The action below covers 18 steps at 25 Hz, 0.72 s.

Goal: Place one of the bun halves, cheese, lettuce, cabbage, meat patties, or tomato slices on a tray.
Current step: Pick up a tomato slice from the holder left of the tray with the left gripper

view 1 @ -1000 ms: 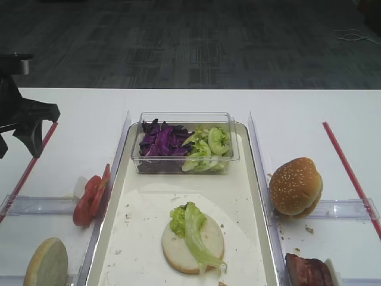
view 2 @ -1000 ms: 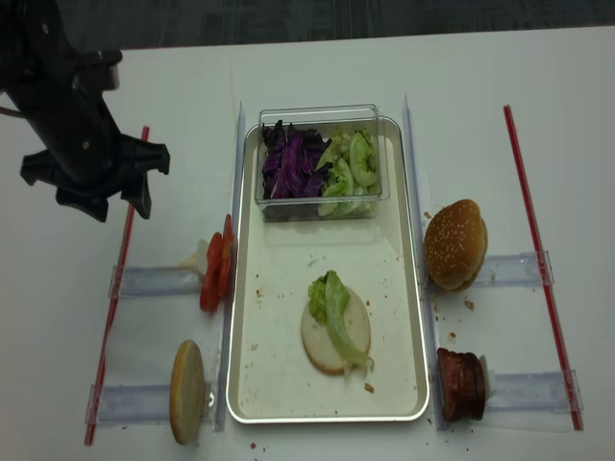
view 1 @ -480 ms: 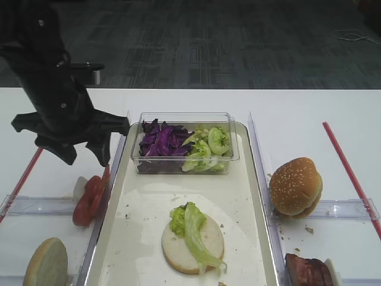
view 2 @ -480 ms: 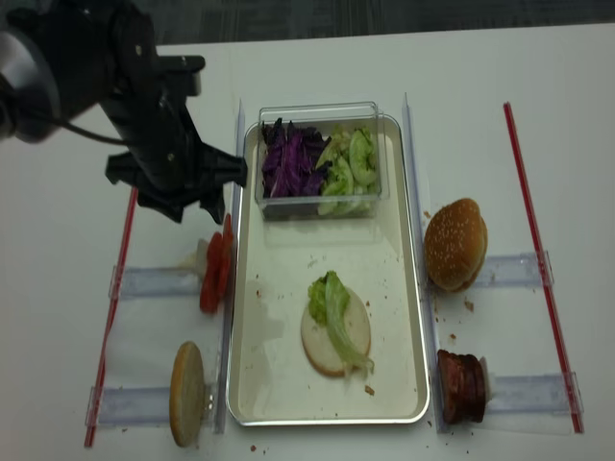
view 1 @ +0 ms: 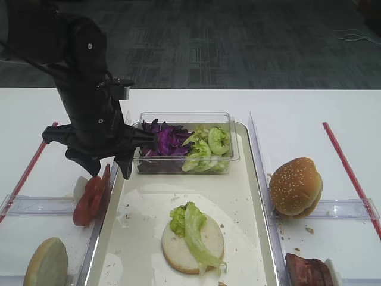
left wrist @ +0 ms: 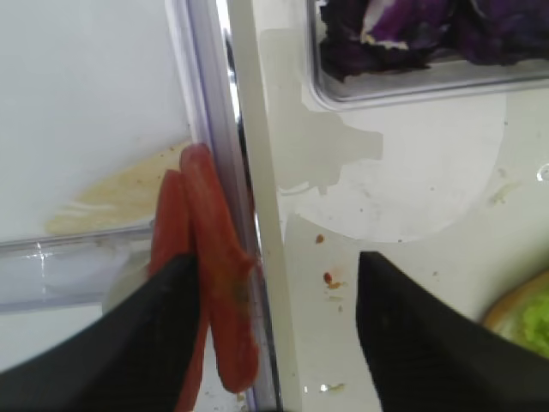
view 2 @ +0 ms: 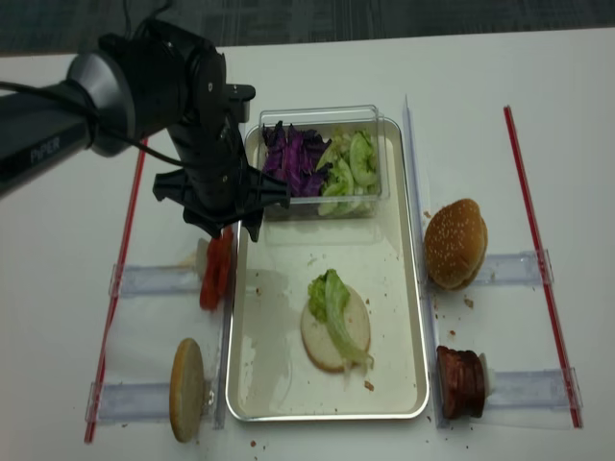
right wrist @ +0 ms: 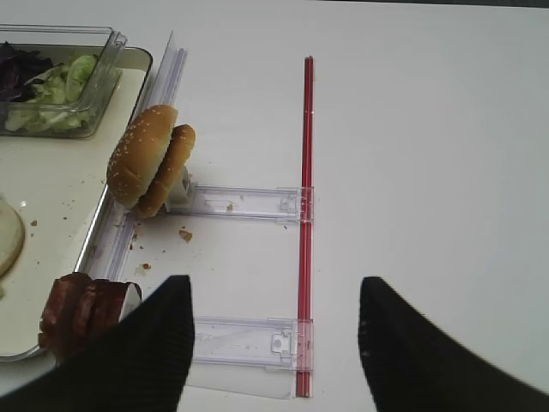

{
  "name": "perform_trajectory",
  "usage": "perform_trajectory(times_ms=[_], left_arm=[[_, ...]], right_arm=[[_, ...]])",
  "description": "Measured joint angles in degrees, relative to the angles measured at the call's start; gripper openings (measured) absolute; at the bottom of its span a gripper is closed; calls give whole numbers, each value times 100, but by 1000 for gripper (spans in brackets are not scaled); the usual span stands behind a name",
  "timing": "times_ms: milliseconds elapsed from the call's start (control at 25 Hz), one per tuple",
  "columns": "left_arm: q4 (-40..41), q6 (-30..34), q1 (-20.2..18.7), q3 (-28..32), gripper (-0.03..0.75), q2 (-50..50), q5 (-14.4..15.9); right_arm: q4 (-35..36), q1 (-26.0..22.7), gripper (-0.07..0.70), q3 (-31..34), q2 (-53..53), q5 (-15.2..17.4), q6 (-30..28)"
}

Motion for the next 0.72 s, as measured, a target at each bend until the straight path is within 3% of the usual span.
perform_trajectory(times_ms=[720], left_arm=[[168,-68,-61,0,356,460,55]], right_arm=[[0,0,433,0,0,0,-11]])
